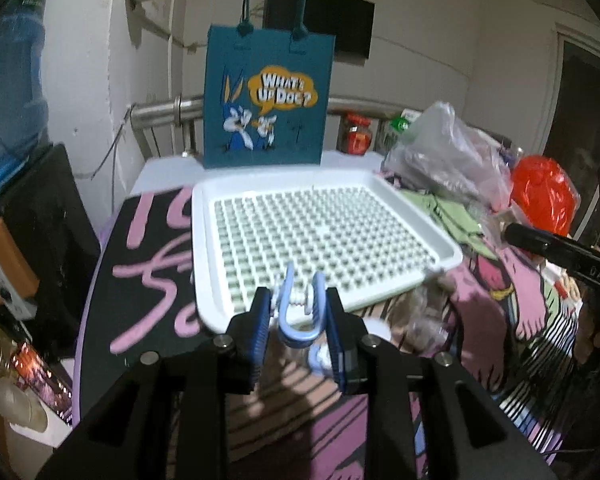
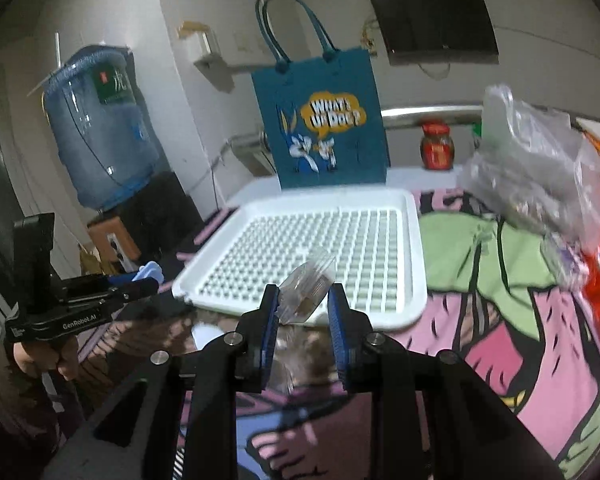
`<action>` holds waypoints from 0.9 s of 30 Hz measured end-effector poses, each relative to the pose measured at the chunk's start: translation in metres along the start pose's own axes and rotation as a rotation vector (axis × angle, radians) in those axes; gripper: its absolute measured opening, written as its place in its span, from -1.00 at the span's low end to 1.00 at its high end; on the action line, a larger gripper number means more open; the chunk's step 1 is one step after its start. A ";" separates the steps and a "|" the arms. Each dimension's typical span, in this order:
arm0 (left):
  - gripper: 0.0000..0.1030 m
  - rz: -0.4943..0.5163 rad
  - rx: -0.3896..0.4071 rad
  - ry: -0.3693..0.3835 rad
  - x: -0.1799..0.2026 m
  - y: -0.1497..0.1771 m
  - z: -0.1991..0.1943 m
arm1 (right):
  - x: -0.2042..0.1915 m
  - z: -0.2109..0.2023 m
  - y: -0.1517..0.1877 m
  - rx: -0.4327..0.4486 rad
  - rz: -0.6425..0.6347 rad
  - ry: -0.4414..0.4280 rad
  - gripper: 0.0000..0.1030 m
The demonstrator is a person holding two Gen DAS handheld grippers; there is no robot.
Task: Organize objects
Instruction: 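Carry the clip and bag onto the white grid tray while both tools open to release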
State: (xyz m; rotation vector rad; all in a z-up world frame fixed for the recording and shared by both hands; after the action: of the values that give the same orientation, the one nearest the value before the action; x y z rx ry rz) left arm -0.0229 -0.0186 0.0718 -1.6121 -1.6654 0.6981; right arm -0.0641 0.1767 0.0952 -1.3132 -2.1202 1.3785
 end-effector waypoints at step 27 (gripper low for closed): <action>-0.49 -0.097 -0.045 -0.031 -0.011 -0.023 0.099 | 0.037 0.100 -0.017 -0.064 0.117 -0.004 -0.55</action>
State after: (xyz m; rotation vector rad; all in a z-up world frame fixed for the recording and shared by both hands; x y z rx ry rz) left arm -0.1150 -0.0222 0.0287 -1.5464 -1.7804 0.6438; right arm -0.1587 0.1476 0.0515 -1.4825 -2.1373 1.3691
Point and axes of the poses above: each gripper's, at about its wrist camera, not at the fingertips, and z roughly the way its jaws point, x to its right, y to its underside, the point moved 4 cm from there along z, roughly the way its jaws point, and after that the axes turned 2 degrees about -z, right-handed, at the moved point
